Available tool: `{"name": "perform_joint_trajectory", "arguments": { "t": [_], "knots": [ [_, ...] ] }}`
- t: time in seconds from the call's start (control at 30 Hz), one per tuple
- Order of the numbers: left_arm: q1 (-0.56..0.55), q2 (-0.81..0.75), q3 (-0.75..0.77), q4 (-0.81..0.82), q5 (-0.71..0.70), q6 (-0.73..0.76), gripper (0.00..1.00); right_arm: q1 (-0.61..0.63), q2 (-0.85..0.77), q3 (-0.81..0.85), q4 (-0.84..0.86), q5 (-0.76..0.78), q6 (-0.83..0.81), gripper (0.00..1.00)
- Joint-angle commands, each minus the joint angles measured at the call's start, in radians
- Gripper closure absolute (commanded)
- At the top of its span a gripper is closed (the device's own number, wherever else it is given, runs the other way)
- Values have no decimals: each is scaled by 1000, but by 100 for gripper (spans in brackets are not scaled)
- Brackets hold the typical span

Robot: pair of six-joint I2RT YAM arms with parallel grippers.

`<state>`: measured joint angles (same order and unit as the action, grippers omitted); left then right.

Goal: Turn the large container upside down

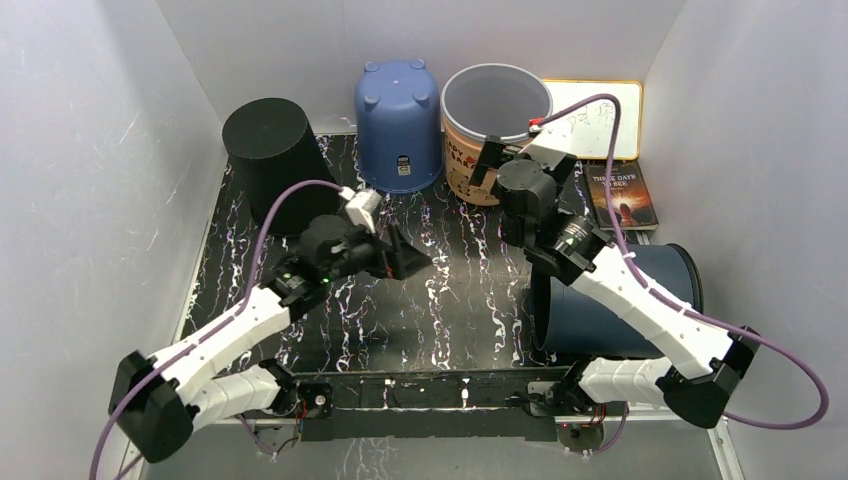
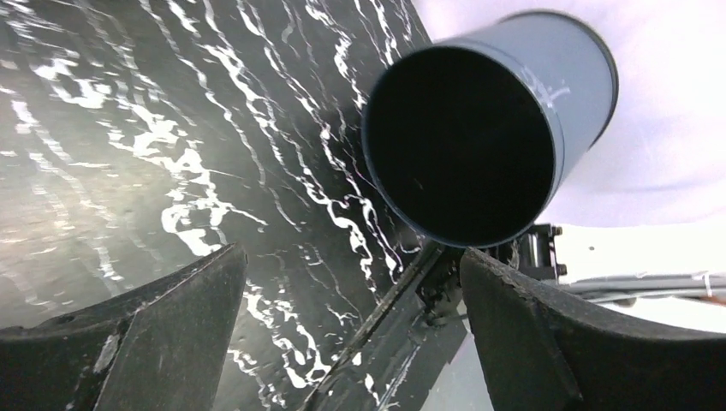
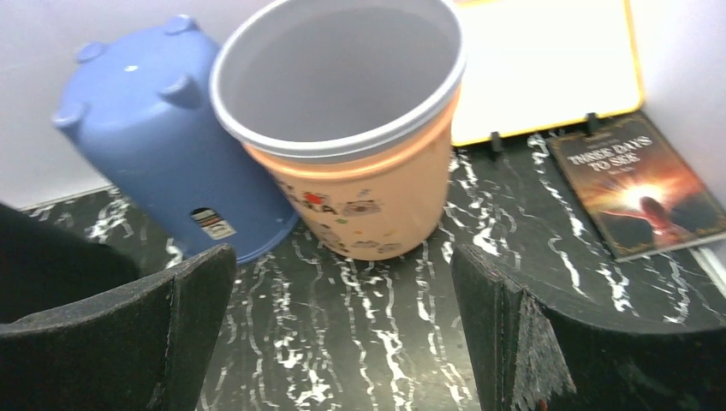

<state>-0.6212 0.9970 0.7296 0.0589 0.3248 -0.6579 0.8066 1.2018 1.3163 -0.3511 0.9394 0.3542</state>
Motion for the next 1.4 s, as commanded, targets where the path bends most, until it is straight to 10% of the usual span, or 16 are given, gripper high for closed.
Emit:
{"name": "perform_joint_trajectory", "arguments": {
  "t": [0.0,0.63,1.37],
  "knots": [
    [-156,96,8,217,-122,-29,5,-79,-36,-13,-99,-1,43,2],
    [-439,631,175,904,-130,-227,2,-345,-132,-112,-111,-171,54,2],
    [-515,934,439,1042,-42,-363,5,-446,-144,-138,-85,-234,24,2]
  ]
}}
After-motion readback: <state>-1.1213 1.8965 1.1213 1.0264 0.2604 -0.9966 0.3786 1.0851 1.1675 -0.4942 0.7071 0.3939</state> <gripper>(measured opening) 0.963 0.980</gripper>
